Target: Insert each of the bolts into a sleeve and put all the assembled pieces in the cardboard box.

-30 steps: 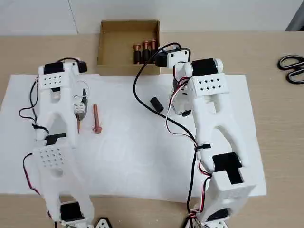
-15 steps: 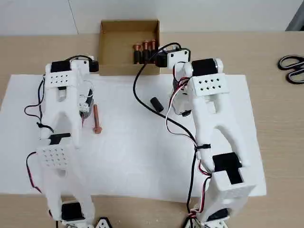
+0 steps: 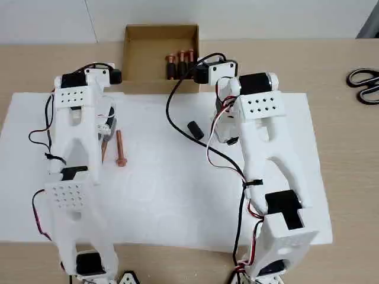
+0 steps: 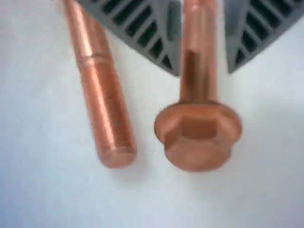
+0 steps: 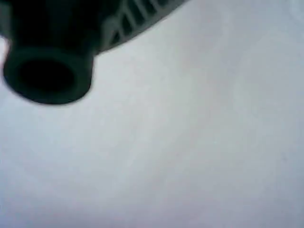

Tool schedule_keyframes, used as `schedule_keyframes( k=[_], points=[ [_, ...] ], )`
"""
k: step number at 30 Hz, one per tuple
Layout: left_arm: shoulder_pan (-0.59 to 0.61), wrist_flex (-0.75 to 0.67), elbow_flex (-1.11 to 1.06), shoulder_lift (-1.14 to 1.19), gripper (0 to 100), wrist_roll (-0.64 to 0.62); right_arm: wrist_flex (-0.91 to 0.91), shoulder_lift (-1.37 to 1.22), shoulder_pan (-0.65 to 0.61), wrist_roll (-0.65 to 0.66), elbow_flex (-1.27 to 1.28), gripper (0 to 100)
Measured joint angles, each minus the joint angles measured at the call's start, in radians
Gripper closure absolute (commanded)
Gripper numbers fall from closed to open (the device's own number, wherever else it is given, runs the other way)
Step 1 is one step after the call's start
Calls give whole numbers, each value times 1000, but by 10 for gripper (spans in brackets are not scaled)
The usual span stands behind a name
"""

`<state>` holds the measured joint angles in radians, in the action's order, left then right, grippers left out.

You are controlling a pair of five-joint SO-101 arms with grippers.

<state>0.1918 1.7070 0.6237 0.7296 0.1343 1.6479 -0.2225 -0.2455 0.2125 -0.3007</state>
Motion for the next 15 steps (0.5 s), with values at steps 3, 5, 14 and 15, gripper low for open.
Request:
schedule_keyframes(
  k=[3,5,14,15],
  points=[
    [0,-15,0,0,938,0,0,0,0,0,0,995],
    [0,-23,0,0,938,0,0,0,0,0,0,995],
    [-2,-29,18,91,938,0,0,0,0,0,0,995],
    [-2,-29,25,98,938,0,0,0,0,0,0,995]
  ],
)
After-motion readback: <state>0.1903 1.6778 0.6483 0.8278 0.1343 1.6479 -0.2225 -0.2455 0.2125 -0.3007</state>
